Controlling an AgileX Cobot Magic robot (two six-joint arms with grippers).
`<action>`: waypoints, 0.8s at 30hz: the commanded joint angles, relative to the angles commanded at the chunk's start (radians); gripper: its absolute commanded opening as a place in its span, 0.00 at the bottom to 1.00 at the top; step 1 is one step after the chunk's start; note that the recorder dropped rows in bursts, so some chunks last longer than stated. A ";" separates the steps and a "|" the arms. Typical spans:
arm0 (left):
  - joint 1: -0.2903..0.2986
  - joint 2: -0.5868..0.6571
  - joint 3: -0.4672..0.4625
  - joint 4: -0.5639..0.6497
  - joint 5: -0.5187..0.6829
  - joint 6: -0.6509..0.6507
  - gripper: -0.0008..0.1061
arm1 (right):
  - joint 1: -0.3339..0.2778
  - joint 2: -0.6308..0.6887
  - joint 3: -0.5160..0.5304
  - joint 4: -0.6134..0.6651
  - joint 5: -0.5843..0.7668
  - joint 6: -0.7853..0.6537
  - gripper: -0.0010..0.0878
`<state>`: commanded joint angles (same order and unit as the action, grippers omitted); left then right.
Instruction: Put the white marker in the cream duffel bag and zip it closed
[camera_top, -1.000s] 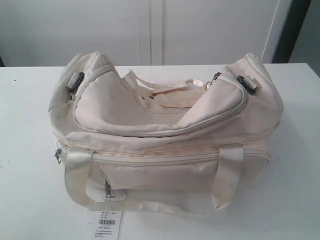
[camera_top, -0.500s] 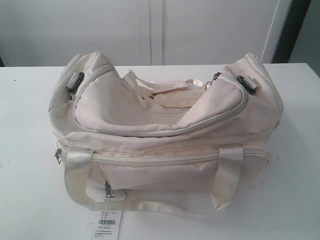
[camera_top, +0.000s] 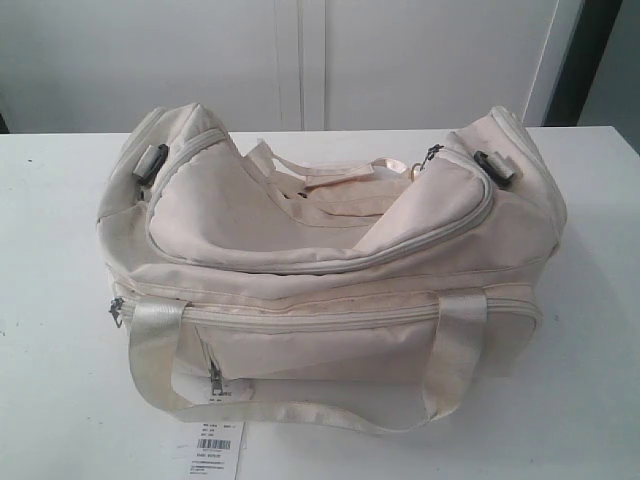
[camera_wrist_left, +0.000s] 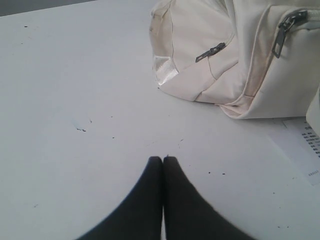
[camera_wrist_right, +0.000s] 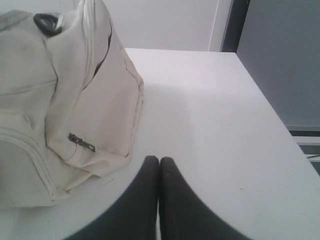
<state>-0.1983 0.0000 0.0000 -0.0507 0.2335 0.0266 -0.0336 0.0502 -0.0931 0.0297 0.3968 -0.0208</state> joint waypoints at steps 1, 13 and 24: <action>0.000 0.000 0.000 0.000 0.000 0.000 0.01 | 0.000 -0.012 0.014 0.000 -0.005 0.000 0.01; 0.000 0.000 0.000 0.000 -0.002 0.000 0.01 | 0.000 -0.050 0.093 -0.006 -0.067 -0.016 0.01; 0.000 0.000 0.000 0.000 -0.002 0.000 0.01 | 0.000 -0.050 0.093 -0.004 -0.062 -0.024 0.01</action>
<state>-0.1983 0.0000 0.0000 -0.0507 0.2313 0.0266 -0.0336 0.0000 0.0000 0.0259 0.3348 -0.0450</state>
